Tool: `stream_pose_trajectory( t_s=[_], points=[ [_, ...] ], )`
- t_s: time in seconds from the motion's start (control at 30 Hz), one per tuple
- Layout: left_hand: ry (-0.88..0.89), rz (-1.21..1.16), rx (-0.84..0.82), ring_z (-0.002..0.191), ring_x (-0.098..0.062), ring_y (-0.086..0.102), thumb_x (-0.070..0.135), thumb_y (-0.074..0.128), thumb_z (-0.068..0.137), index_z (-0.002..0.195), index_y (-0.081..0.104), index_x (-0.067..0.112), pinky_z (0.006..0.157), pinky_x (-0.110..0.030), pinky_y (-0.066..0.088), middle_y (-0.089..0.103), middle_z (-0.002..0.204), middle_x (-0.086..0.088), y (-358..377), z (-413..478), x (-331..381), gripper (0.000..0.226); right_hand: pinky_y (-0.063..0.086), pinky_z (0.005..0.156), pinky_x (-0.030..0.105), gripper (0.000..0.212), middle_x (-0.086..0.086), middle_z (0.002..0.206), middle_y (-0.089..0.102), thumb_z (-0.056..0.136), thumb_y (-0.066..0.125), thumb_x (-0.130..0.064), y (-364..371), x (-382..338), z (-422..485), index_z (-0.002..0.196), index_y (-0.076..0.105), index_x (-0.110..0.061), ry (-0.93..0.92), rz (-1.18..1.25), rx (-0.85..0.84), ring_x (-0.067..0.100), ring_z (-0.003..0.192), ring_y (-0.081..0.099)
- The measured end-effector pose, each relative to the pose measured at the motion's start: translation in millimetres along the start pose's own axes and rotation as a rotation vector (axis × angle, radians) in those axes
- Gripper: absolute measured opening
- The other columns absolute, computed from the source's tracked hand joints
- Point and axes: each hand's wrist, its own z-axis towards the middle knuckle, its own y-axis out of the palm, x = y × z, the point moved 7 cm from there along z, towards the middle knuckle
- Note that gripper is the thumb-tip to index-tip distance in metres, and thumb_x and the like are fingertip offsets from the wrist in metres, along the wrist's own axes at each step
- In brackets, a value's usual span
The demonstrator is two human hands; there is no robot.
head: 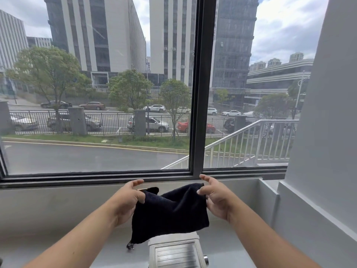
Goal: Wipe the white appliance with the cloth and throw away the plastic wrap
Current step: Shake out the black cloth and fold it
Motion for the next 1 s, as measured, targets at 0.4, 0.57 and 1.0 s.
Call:
stream_pose_trajectory(
  t_s=[0.4, 0.57, 1.0],
  points=[
    [0.206, 0.390, 0.217, 0.092, -0.032, 0.075, -0.008, 0.053, 0.089, 0.108, 0.068, 0.027, 0.081, -0.047, 0.064, 0.077, 0.103, -0.008, -20, -7, 22, 0.043, 0.066, 0.076, 0.039, 0.053, 0.014, 0.100, 0.078, 0.088, 0.049, 0.014, -10, -17, -2, 0.120, 0.064, -0.025, -0.208, -0.521, 0.166, 0.034, 0.090, 0.077],
    [0.095, 0.315, 0.222, 0.081, -0.030, 0.071, 0.002, 0.049, 0.101, 0.109, 0.068, 0.021, 0.079, -0.049, 0.062, 0.076, 0.099, -0.018, -31, -1, 14, 0.028, 0.053, 0.054, 0.020, 0.046, 0.008, 0.093, 0.079, 0.097, 0.053, 0.009, -13, -22, -1, 0.120, 0.064, -0.030, -0.207, -0.456, 0.155, 0.015, 0.072, 0.073],
    [0.136, 0.301, 0.071, 0.095, -0.023, 0.074, -0.008, 0.066, 0.095, 0.113, 0.071, 0.015, 0.077, -0.034, 0.062, 0.078, 0.105, -0.010, -26, -4, 25, 0.030, 0.057, 0.059, 0.026, 0.028, 0.011, 0.110, 0.073, 0.101, 0.060, -0.003, -36, -23, 11, 0.120, 0.064, -0.022, -0.217, -0.538, 0.238, 0.020, 0.081, 0.071]
  ],
)
